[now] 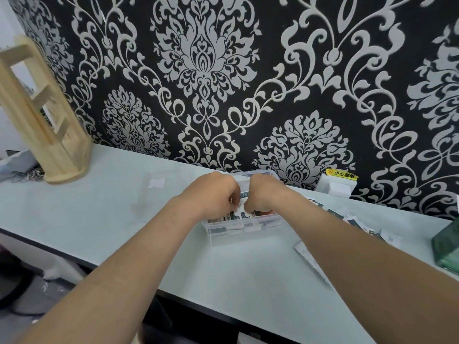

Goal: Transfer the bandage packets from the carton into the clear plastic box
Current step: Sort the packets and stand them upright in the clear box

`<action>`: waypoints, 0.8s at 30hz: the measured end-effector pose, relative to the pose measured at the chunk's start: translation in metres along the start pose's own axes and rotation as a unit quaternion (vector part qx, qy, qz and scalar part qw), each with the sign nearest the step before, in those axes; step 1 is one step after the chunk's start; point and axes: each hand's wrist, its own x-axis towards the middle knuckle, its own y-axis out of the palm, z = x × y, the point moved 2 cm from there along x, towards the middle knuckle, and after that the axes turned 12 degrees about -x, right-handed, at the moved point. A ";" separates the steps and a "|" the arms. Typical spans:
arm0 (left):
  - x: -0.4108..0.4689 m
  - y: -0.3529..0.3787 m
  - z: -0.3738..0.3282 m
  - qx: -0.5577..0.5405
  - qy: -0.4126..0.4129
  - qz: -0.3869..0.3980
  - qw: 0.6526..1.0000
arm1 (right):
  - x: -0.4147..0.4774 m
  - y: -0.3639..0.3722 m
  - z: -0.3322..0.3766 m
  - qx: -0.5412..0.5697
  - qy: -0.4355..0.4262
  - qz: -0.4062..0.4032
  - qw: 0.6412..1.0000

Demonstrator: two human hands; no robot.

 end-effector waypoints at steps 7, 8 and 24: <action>0.010 0.009 -0.012 -0.016 0.008 0.065 0.998 | -0.015 -0.016 -0.013 0.113 -0.001 -0.013 0.994; 0.014 0.011 -0.015 -0.017 0.007 0.081 0.997 | -0.019 -0.020 -0.018 0.125 0.000 -0.026 0.992; 0.032 0.013 -0.029 0.012 0.011 0.162 0.987 | -0.056 -0.011 -0.102 0.370 0.045 -0.245 0.895</action>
